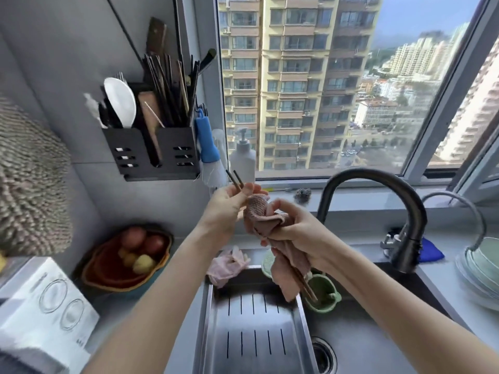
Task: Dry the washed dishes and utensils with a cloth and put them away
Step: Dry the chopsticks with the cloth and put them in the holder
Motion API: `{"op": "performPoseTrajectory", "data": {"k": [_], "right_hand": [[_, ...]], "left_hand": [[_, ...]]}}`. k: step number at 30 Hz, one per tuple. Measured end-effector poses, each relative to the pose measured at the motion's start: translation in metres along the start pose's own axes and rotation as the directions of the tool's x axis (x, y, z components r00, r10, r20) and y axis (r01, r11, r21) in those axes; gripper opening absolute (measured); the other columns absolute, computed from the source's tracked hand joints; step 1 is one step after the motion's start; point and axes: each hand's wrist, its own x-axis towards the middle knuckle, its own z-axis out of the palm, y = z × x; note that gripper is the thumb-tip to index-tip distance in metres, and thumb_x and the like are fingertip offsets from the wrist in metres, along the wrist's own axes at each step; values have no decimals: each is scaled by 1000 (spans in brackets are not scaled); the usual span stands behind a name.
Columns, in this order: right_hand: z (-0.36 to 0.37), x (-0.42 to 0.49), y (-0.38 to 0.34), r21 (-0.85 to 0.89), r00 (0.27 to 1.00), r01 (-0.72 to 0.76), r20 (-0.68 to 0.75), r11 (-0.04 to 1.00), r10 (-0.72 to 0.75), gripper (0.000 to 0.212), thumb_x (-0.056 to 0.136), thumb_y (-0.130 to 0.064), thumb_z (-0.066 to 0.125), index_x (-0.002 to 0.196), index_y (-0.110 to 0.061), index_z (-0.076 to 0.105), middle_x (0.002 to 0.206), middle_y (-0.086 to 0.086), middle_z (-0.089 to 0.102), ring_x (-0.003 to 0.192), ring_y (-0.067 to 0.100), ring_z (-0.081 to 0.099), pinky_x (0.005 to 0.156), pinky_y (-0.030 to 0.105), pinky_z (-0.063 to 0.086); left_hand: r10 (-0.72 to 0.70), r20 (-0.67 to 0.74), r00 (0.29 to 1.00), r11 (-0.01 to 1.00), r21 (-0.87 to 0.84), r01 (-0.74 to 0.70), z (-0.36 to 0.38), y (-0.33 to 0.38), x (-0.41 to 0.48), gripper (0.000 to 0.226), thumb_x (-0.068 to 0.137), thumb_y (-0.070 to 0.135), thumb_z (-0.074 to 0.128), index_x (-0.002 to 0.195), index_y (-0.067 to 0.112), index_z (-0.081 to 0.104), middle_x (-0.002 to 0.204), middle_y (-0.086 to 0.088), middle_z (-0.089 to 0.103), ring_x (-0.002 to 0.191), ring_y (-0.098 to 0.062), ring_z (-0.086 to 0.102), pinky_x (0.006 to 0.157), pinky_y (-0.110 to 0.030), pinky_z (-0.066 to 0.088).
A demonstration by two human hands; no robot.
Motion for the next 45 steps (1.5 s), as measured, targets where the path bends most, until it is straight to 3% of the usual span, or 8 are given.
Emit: {"op": "performPoseTrajectory", "data": {"k": [6,9,15,22,27,36,41,45], "right_hand": [[-1,3,7,-76,998,-50,23,996,52,36,78,22,56,82,-14,54,83,23,56,69,27,54,53,28,46],[0,-4,17,-53,998,-63,24,997,64,35,73,22,60,79,-13,55,87,25,56,75,31,51,63,36,44],[-1,17,10,71,997,-71,17,995,70,31,61,12,57,72,-17,55,70,14,62,60,25,57,48,27,44],[-21,23,15,56,997,-65,35,996,63,32,68,16,60,82,-13,55,95,24,69,78,30,67,61,32,52],[-49,36,-3,-241,975,43,-202,970,-93,40,79,20,59,95,-16,56,85,21,70,67,23,65,54,26,50],[-39,81,-48,-332,953,224,-125,916,-278,56,83,17,54,108,-33,55,74,10,72,60,19,55,52,27,47],[-31,91,-45,-342,949,228,-131,911,-287,64,81,18,56,97,-44,59,71,6,72,58,21,53,51,28,47],[-25,93,-40,-348,953,204,-142,915,-266,56,79,19,55,107,-30,56,71,6,72,61,25,54,51,30,46]], "left_hand": [[-82,-92,992,997,5,83,-31,13,5,16,87,10,60,73,0,61,60,-7,69,61,-19,69,80,-41,54],[-51,-136,989,999,-2,51,-45,27,10,16,87,13,62,76,2,60,62,-9,71,60,-19,71,67,-35,58],[36,56,998,975,-221,-23,-44,32,18,25,86,17,56,103,-1,57,90,-17,72,84,-30,71,68,-37,59],[143,-239,960,986,-48,-159,-57,50,37,14,84,12,65,80,-1,61,61,-9,70,57,-23,70,53,-33,58],[351,-452,820,929,60,-365,-95,119,52,11,84,10,68,77,8,60,62,-7,70,57,-19,70,56,-36,60],[799,-361,480,600,531,-599,-98,240,55,20,84,13,69,69,20,57,69,-1,63,59,-12,66,55,-31,58],[787,-267,556,575,644,-505,-101,246,71,18,85,12,69,72,16,58,73,-9,64,60,-18,64,53,-33,59],[733,-286,618,620,655,-432,-98,231,91,21,83,10,70,68,18,57,71,-9,64,66,-28,65,58,-40,60]]}}
